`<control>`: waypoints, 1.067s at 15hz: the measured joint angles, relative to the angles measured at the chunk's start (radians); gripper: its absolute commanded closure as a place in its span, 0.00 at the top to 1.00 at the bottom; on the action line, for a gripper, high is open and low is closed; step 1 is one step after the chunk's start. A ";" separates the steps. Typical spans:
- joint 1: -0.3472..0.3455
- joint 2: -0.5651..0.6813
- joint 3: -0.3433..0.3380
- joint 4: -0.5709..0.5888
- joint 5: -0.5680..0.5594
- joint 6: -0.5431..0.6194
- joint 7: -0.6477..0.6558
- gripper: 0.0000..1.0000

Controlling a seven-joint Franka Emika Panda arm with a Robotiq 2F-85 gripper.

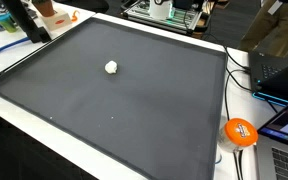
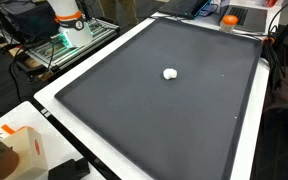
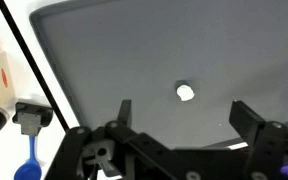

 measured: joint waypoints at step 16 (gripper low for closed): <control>0.020 0.036 0.147 0.074 0.003 0.002 0.103 1.00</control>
